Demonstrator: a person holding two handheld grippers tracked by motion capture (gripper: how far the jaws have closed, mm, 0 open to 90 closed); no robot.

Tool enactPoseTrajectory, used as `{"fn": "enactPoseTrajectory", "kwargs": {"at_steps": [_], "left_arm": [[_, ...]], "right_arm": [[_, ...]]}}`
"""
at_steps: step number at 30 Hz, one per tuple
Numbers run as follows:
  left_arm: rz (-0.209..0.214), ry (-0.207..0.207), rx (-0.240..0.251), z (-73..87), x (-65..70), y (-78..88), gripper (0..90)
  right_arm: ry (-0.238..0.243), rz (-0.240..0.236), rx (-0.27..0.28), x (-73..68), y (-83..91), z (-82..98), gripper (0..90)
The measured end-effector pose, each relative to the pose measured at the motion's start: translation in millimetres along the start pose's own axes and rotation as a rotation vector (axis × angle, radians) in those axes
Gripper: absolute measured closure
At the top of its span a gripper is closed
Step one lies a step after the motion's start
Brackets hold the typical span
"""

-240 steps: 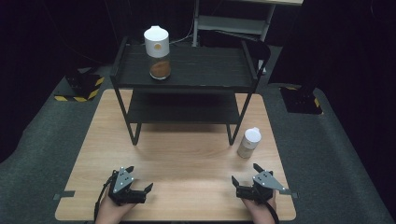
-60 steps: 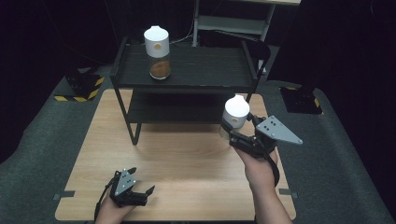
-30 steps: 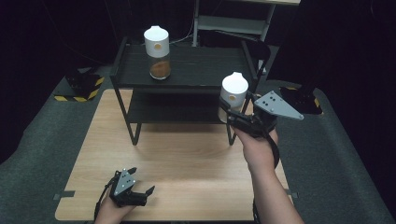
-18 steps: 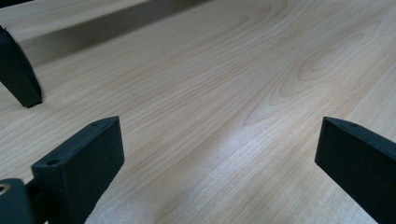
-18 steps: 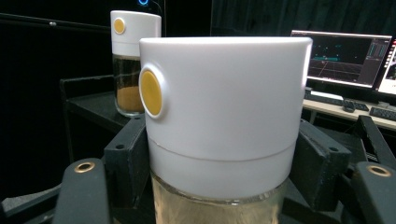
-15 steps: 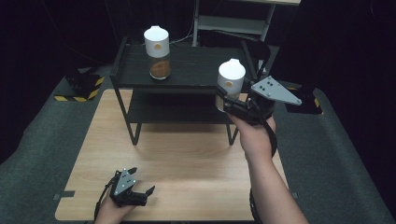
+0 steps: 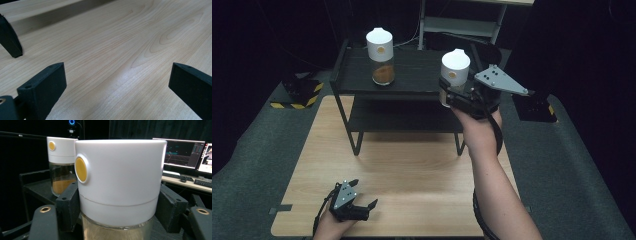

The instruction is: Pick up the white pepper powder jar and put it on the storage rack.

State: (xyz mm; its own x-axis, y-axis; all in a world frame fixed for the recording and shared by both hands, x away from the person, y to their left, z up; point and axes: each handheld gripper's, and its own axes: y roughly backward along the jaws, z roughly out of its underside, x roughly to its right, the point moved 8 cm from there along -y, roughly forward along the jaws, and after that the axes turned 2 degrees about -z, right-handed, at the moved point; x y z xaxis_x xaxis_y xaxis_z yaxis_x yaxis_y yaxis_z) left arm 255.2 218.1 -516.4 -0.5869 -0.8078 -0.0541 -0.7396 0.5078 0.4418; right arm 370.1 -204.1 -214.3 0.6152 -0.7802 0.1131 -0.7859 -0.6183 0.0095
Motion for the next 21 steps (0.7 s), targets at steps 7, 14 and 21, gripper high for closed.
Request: {"fn": "enactPoseTrajectory", "kwargs": {"at_steps": [7,14,21], "left_arm": [[0.008,0.022,0.010,1.2,-2.4,0.7,1.7],[0.010,0.021,0.011,1.2,-2.2,0.6,1.7],[0.014,0.027,0.014,1.5,-3.3,0.6,1.7]], "right_arm": [[-0.016,0.007,-0.004,3.4,-12.9,-4.9,30.5],[-0.015,0.011,-0.007,4.3,-29.9,-7.7,30.5],[-0.033,0.018,-0.016,8.8,-48.8,-8.4,30.5]]}}
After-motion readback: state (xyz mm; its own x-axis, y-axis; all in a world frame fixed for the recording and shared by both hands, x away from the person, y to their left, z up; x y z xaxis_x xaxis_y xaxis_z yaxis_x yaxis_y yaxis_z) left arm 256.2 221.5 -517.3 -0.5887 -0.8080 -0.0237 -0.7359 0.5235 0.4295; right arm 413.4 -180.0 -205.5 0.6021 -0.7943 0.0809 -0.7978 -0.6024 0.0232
